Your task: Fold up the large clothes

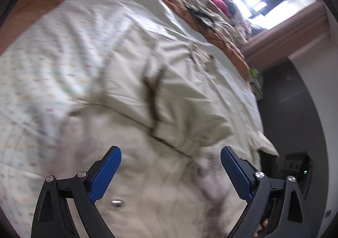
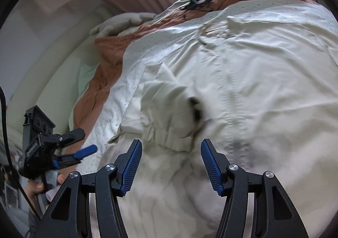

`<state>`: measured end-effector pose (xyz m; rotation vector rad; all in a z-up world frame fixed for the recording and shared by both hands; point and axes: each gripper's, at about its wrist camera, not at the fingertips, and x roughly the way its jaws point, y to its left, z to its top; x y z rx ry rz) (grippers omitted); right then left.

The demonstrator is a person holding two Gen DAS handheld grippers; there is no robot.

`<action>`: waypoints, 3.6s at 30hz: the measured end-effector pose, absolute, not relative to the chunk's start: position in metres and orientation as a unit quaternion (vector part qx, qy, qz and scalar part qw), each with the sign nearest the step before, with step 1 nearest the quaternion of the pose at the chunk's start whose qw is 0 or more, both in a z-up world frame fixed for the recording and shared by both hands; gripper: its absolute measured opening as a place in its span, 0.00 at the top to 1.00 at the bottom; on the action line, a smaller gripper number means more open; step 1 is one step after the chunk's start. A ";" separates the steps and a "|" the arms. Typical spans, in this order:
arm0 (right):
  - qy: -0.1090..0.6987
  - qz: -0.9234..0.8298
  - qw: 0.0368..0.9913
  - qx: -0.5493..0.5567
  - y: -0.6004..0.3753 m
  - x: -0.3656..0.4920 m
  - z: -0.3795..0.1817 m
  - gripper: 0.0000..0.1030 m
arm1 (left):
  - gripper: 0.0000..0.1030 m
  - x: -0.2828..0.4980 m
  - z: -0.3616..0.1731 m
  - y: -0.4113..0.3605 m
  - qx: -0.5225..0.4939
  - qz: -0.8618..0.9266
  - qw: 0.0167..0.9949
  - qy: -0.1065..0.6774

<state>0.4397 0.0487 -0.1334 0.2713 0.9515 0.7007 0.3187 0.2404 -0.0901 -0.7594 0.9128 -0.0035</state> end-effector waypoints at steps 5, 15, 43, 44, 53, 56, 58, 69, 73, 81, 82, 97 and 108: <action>0.463 0.340 0.815 0.078 0.097 0.441 -0.141 0.43 | 0.14 0.295 -0.097 0.275 -0.350 0.039 0.836 0.422; 0.481 0.321 0.816 -0.007 0.172 0.453 -0.165 0.16 | 0.40 0.265 -0.128 0.327 -0.359 0.096 0.822 0.431; 0.397 0.249 0.883 0.016 0.077 0.512 -0.096 0.93 | 0.62 0.301 -0.119 0.290 -0.281 0.095 0.851 0.433; 0.394 0.239 0.887 0.016 0.068 0.516 -0.091 0.93 | 0.62 0.303 -0.118 0.288 -0.279 0.094 0.852 0.433; 0.400 0.142 0.904 0.051 -0.011 0.544 -0.080 0.32 | 0.62 0.324 -0.116 0.274 -0.262 0.090 0.852 0.444; 0.419 0.145 0.894 0.067 -0.028 0.548 -0.094 0.32 | 0.62 0.332 -0.122 0.276 -0.264 0.095 0.847 0.451; 0.438 0.153 0.882 0.086 -0.034 0.553 -0.108 0.32 | 0.62 0.338 -0.128 0.278 -0.263 0.100 0.844 0.457; 0.499 0.190 0.834 0.135 -0.012 0.607 -0.176 0.32 | 0.62 0.364 -0.162 0.289 -0.242 0.117 0.825 0.497; 0.515 0.188 0.823 0.151 -0.003 0.629 -0.195 0.32 | 0.61 0.373 -0.170 0.287 -0.223 0.117 0.823 0.509; 0.501 0.188 0.819 0.206 -0.014 0.652 -0.209 0.87 | 0.77 0.381 -0.177 0.291 -0.211 0.131 0.817 0.521; 0.485 0.182 0.832 0.199 -0.020 0.644 -0.203 0.87 | 0.79 0.381 -0.179 0.293 -0.215 0.135 0.815 0.520; 0.476 0.128 0.839 0.230 -0.071 0.568 -0.209 0.87 | 0.88 0.383 -0.181 0.299 -0.232 0.150 0.806 0.524; 0.481 0.130 0.843 0.200 -0.085 0.564 -0.198 0.62 | 0.48 0.382 -0.141 0.274 -0.245 0.139 0.815 0.506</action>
